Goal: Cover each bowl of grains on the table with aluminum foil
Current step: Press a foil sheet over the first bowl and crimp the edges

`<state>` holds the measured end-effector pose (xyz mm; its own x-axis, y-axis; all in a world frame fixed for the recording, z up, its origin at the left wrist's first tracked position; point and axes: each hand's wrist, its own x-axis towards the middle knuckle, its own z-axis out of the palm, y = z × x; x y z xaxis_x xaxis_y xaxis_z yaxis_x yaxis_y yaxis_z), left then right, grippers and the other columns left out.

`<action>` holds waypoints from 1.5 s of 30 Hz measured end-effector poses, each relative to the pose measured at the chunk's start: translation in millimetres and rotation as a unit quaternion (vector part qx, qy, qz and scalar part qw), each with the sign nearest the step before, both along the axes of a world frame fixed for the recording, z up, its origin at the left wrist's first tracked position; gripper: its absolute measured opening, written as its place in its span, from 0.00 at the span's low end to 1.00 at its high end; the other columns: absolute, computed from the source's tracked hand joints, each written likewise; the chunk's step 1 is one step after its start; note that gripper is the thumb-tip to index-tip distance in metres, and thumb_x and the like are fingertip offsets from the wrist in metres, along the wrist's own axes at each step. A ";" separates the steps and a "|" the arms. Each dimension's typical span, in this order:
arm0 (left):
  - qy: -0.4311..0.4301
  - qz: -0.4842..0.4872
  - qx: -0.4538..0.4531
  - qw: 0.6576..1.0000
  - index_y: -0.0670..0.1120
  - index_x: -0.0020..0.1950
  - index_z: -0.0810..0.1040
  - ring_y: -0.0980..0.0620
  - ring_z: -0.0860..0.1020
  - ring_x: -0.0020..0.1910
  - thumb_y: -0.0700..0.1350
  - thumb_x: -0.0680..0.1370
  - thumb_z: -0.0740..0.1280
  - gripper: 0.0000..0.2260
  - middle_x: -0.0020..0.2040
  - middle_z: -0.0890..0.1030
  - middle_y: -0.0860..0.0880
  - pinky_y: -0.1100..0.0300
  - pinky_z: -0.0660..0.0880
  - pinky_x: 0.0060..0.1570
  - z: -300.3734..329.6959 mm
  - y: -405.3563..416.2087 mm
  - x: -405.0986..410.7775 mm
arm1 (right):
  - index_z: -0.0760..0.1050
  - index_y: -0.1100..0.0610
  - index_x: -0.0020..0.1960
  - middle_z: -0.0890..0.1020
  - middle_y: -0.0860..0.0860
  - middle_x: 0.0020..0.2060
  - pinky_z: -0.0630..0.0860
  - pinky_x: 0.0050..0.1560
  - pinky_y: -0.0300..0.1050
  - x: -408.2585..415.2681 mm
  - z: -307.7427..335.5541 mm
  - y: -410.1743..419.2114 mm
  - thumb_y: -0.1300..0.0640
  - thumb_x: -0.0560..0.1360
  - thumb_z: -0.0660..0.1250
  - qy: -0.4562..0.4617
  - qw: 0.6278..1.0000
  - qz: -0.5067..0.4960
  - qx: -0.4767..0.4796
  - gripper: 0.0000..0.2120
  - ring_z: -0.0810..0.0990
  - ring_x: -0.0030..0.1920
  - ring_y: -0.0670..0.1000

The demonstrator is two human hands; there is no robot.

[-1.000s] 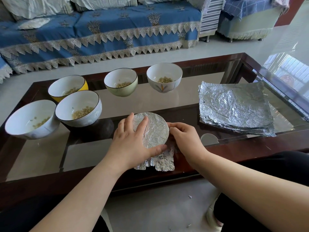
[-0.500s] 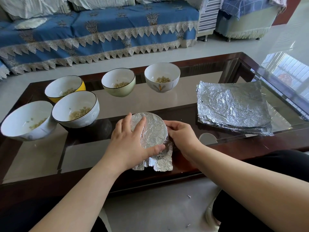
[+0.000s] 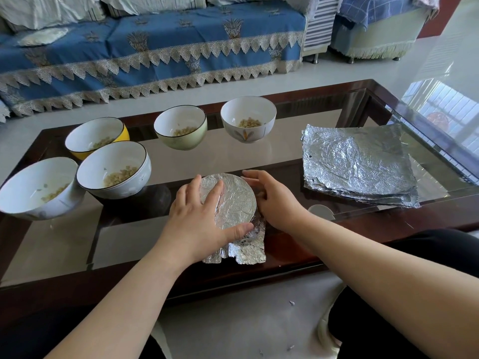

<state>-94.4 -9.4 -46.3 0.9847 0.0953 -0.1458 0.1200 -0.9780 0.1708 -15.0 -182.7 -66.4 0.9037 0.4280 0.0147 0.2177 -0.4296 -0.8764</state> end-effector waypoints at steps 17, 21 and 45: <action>0.011 0.000 0.002 1.000 0.60 0.80 0.43 0.46 0.41 0.78 0.86 0.54 0.38 0.58 0.80 0.40 0.49 0.45 0.49 0.76 4.2 -0.3 -1.0 | 0.79 0.56 0.62 0.84 0.51 0.55 0.71 0.54 0.32 14.5 3.3 5.1 0.63 0.76 0.67 -0.069 0.997 0.014 -0.044 0.15 0.80 0.55 0.48; 0.002 0.000 0.003 1.000 0.60 0.80 0.44 0.45 0.42 0.78 0.86 0.53 0.37 0.58 0.80 0.41 0.49 0.45 0.49 0.76 1.1 0.0 -1.0 | 0.82 0.57 0.56 0.85 0.51 0.52 0.71 0.50 0.36 14.3 1.4 8.0 0.60 0.76 0.68 -0.057 0.997 -0.022 -0.045 0.10 0.81 0.53 0.50; -0.013 -0.003 0.014 1.000 0.59 0.80 0.45 0.44 0.42 0.78 0.85 0.52 0.34 0.60 0.80 0.42 0.46 0.45 0.49 0.77 -0.2 -1.8 -1.3 | 0.80 0.51 0.61 0.84 0.49 0.54 0.75 0.62 0.47 -9.0 5.1 5.4 0.47 0.82 0.58 0.159 0.979 -0.056 0.119 0.16 0.81 0.57 0.49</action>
